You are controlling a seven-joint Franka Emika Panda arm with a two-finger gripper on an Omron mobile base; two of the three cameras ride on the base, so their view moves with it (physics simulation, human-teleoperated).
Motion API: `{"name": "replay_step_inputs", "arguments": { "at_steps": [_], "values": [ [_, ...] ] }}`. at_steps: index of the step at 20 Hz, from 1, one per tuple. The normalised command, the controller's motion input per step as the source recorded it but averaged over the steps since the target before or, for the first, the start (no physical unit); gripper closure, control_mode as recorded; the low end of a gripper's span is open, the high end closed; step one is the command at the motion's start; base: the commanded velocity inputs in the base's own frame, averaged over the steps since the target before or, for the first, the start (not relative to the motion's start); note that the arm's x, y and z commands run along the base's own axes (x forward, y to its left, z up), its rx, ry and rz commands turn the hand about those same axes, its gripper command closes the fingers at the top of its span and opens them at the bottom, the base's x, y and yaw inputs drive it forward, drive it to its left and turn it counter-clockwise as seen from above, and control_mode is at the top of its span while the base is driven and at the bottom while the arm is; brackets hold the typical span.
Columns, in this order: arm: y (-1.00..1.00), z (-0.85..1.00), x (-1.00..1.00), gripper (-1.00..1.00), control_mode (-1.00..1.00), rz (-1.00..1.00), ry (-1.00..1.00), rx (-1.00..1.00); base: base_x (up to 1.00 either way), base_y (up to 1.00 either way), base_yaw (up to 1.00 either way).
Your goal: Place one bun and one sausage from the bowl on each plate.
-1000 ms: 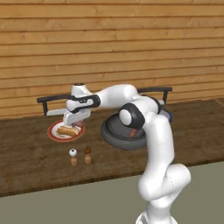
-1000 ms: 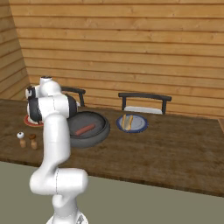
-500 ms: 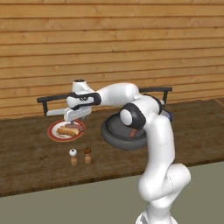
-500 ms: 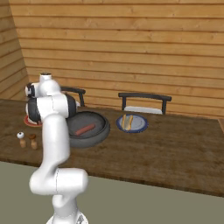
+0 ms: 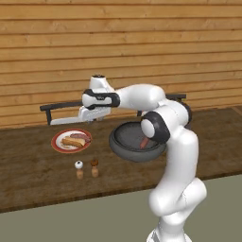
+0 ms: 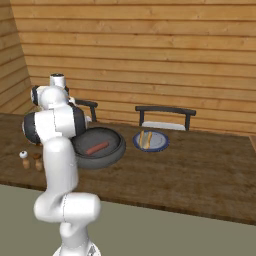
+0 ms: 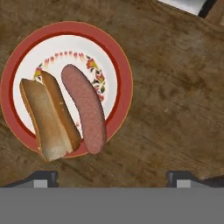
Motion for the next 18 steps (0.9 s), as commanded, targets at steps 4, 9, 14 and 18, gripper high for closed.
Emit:
{"name": "replay_step_inputs", "arguments": {
  "at_steps": [4, 9, 14, 18],
  "values": [
    [-0.51, 0.34, -0.41, -1.00, -1.00, -0.29, -0.01, 0.00, 0.00, 0.00, 0.00],
    [-0.38, 0.27, -0.36, -1.00, -1.00, -0.32, 0.00, 0.00, 0.00, 0.00, 0.00],
    [-0.40, 0.07, -0.25, -1.00, -1.00, -0.30, 0.00, 0.00, 0.00, 0.00, 0.00],
    [-0.66, 0.00, -0.27, -1.00, -1.00, -0.27, 0.00, 0.00, 0.00, 0.00, 0.00]
  ]
}}
